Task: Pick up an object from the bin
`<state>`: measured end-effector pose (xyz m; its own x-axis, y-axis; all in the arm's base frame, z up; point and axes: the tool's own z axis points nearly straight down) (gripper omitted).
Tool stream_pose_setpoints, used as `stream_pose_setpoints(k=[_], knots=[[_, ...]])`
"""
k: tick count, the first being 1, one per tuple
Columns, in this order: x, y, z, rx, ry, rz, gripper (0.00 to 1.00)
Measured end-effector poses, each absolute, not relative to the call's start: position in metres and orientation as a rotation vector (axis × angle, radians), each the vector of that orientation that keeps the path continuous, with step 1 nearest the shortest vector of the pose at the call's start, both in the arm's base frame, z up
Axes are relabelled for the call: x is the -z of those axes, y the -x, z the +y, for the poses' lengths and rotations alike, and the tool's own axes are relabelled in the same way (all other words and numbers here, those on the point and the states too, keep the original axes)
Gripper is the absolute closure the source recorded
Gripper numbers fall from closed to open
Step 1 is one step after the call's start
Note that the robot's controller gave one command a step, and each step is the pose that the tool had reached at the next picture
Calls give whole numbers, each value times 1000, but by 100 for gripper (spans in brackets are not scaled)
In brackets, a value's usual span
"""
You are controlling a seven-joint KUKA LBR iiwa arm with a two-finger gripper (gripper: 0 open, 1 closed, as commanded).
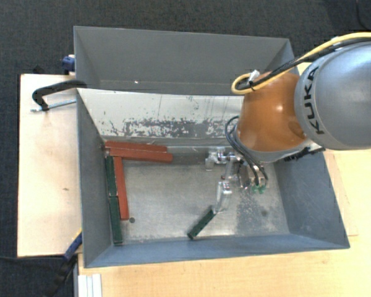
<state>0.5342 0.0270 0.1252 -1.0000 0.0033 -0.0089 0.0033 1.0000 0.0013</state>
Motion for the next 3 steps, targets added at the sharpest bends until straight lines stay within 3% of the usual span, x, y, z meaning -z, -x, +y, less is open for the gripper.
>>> stream_pose_setpoints(k=[1,2,3], knots=[[-94,-520,22,-2,179,3143,0],[-71,-492,54,-2,305,3125,100],[-72,-492,54,-2,305,3125,100]])
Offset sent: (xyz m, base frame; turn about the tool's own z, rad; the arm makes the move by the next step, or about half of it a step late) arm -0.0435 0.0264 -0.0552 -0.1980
